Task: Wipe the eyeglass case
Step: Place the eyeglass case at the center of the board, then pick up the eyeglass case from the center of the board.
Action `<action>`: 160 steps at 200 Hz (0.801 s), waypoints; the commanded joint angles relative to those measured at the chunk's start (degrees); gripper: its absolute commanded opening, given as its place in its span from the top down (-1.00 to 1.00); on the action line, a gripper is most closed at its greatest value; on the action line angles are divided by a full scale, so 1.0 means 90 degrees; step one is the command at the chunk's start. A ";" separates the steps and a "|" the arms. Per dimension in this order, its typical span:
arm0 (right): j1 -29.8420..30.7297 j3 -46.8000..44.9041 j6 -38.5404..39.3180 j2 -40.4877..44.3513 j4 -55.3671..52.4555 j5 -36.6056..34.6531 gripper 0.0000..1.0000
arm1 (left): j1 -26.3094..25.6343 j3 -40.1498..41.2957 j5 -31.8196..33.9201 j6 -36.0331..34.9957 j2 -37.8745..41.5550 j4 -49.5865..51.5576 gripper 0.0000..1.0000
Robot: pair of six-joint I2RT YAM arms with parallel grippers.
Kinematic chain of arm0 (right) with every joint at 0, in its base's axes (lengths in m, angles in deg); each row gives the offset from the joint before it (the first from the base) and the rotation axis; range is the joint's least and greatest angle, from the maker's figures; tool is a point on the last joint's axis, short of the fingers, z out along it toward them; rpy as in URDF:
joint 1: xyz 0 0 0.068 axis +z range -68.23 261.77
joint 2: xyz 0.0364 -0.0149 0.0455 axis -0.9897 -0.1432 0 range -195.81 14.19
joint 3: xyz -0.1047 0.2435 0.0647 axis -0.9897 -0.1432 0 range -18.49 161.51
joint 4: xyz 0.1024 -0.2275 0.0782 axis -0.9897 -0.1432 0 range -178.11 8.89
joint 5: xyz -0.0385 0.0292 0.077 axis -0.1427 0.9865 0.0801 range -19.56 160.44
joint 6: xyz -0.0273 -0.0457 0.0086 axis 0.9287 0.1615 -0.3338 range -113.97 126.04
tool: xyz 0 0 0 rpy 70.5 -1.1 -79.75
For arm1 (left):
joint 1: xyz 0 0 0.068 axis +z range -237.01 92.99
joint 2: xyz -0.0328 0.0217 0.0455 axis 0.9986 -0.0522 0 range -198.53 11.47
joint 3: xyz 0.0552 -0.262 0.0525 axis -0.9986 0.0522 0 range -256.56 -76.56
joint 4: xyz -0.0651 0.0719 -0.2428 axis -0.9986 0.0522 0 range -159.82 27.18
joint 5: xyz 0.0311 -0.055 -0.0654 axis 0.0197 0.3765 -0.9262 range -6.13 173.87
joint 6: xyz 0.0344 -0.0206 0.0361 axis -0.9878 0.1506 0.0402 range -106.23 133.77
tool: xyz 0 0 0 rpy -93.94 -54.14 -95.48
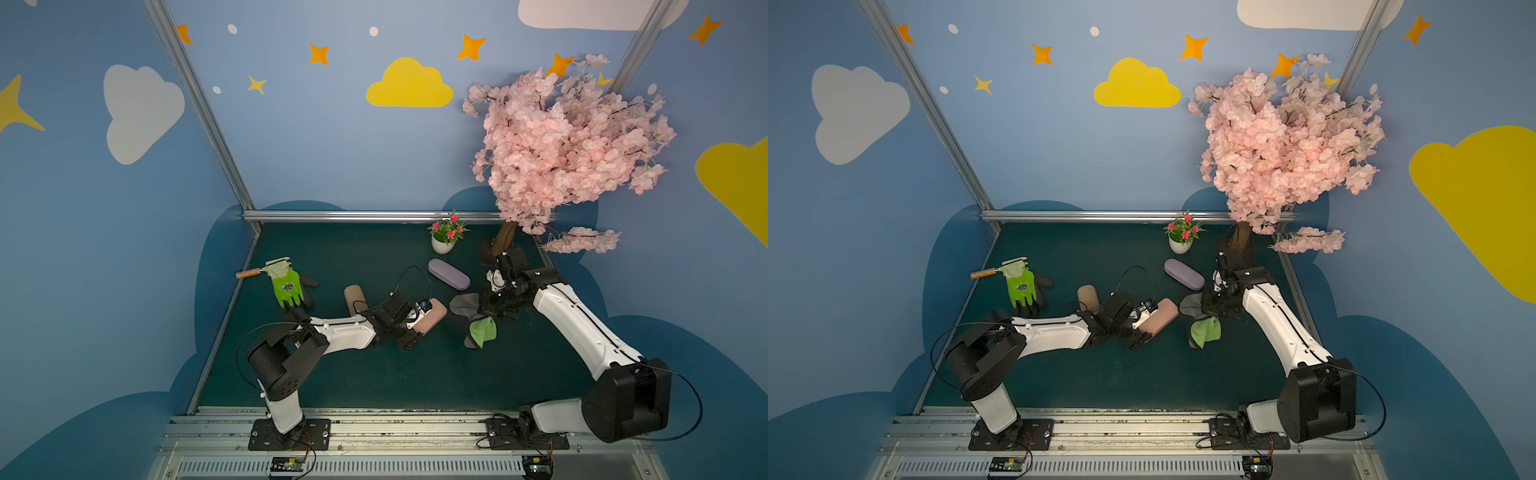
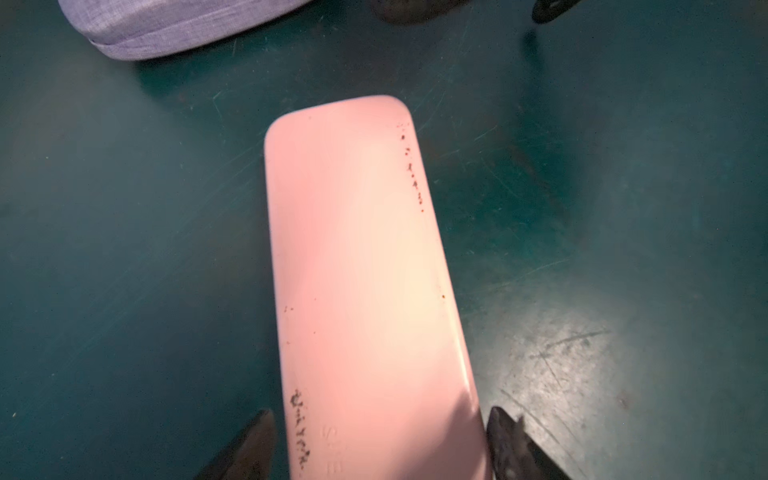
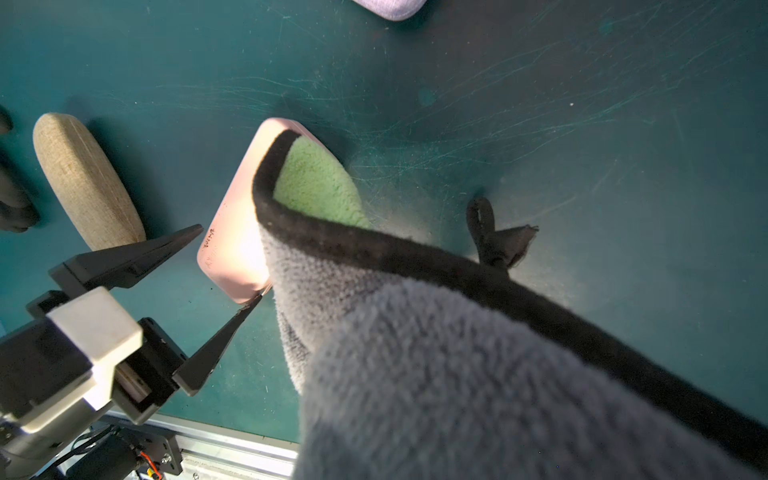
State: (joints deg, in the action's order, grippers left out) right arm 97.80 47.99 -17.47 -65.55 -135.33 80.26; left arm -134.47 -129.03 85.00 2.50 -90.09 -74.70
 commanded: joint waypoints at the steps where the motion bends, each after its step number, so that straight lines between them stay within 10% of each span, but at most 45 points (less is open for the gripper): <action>1: 0.0140 0.0098 -0.0009 -0.0118 0.0086 0.0251 0.94 | -0.0053 0.0014 -0.0125 -0.0240 -0.0167 -0.0057 -0.61; 115: 0.0299 0.0143 -0.0025 -0.0380 0.0170 0.0158 0.96 | -0.0058 0.0081 0.0288 -0.0427 -0.0565 -0.0910 -0.67; 160: 0.0289 0.0117 -0.0041 -0.0388 0.0199 0.0152 0.96 | 0.0000 -0.0011 -0.0004 -0.0553 -0.0659 -0.0854 -0.39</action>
State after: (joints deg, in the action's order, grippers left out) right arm 100.62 48.05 -17.58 -69.31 -133.77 81.92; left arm -134.86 -128.57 86.13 -0.87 -95.05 -83.01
